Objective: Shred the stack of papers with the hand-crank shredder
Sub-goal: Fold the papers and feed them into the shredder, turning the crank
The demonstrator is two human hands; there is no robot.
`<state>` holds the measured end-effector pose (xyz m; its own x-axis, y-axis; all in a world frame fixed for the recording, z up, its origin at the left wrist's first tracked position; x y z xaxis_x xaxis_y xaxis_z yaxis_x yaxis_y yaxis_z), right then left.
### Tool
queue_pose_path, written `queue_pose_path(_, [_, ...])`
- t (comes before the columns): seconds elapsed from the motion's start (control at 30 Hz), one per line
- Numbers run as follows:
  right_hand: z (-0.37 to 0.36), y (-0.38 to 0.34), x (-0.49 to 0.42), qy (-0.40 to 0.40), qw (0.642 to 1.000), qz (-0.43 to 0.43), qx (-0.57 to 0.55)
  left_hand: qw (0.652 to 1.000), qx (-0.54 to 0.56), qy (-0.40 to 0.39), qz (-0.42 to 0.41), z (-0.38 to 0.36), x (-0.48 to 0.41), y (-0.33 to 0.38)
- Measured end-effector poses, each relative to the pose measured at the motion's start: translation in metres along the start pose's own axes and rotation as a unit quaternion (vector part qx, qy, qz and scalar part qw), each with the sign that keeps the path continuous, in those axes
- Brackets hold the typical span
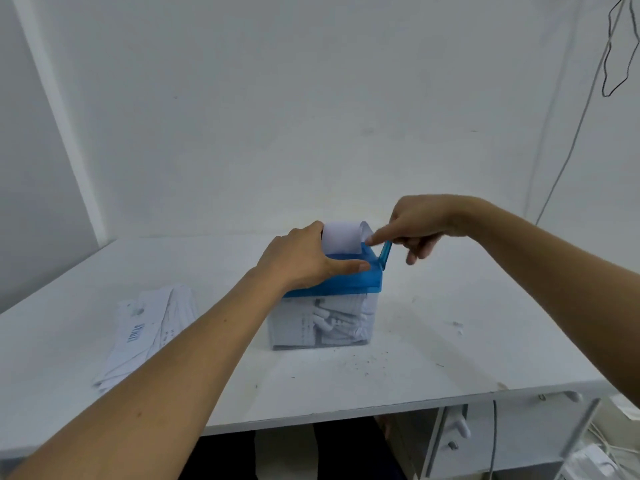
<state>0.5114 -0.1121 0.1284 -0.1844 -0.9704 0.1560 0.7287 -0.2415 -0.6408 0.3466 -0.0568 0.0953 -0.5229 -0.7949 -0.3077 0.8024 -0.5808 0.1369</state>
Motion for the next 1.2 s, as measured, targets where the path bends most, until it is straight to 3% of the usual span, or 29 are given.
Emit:
queue_pose_path(0.13, [0.017,-0.009,-0.019,0.125,0.989,0.082,0.010,1.000,-0.006,0.004,0.001,-0.002,-0.002,-0.001])
queue_pose_path(0.23, [0.019,-0.005,-0.034,0.230,0.960,0.157,-0.015,1.000,-0.008,0.004,0.003,-0.001,-0.001,-0.002])
queue_pose_path(0.33, [0.004,0.016,-0.053,0.295,0.939,0.157,-0.079,1.000,-0.012,-0.002,0.005,0.000,0.001,-0.001])
queue_pose_path(0.53, [-0.057,0.072,-0.060,0.275,0.928,0.109,-0.228,0.999,-0.032,0.007,0.009,0.000,0.000,0.002])
queue_pose_path(0.8, [-0.085,0.091,-0.010,0.187,0.957,-0.005,-0.222,0.999,-0.027,0.002,0.018,0.001,0.001,0.002])
queue_pose_path(1.0, [-0.057,0.051,0.046,0.128,0.966,0.083,-0.209,1.000,-0.020,-0.005,0.010,0.000,-0.001,0.003])
queue_pose_path(1.2, [-0.013,0.019,0.045,0.170,0.974,0.106,-0.104,1.000,-0.015,-0.014,0.000,0.003,0.002,0.007])
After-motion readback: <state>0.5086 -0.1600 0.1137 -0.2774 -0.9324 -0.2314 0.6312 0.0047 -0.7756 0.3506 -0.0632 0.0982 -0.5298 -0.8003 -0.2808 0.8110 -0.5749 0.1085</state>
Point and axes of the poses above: each hand's wrist, its own x-axis away from the middle knuckle, its own z-axis out of the back of the hand, y = z × x, the point moved 9 cm from there along -x, towards the middle knuckle, and after that the axes turned 13 degrees about -x, right-handed, at the moved point
